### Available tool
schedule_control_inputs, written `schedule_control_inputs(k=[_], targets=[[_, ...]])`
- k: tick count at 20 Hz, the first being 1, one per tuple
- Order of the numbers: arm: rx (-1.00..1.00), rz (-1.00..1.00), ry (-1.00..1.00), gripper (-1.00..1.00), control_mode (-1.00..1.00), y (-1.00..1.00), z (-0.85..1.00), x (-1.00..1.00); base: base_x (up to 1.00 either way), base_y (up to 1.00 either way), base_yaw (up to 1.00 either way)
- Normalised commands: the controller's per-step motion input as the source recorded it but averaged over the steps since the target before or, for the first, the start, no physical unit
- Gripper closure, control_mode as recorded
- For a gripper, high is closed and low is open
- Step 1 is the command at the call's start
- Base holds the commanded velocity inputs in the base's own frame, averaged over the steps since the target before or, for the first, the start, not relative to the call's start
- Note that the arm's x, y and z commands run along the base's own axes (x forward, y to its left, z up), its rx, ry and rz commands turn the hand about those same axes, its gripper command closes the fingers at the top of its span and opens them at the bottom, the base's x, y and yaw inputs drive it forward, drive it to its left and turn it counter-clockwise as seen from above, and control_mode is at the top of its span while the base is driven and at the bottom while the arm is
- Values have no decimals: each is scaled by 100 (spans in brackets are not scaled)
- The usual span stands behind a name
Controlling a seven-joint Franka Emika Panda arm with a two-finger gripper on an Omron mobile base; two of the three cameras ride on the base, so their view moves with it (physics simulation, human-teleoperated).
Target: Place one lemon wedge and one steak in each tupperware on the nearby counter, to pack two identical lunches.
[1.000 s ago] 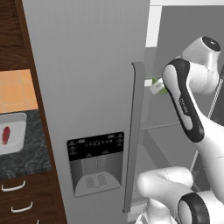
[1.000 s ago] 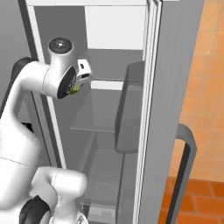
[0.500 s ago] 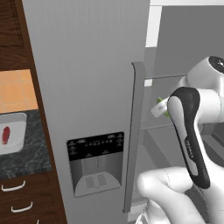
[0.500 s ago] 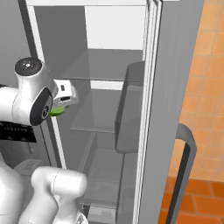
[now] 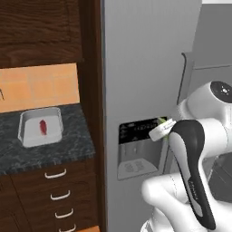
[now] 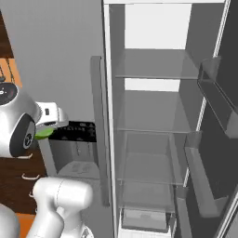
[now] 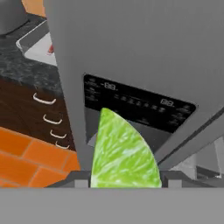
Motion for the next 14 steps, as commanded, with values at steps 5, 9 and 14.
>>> schedule_control_inputs(k=[5, 9, 14], targets=[[0, 0, 0, 100, 100, 0, 0, 0, 18, 100, -10], [0, 0, 0, 100, 100, 0, 0, 0, 30, 100, -8], [0, 0, 0, 100, 100, 0, 0, 0, 43, 89, -2]])
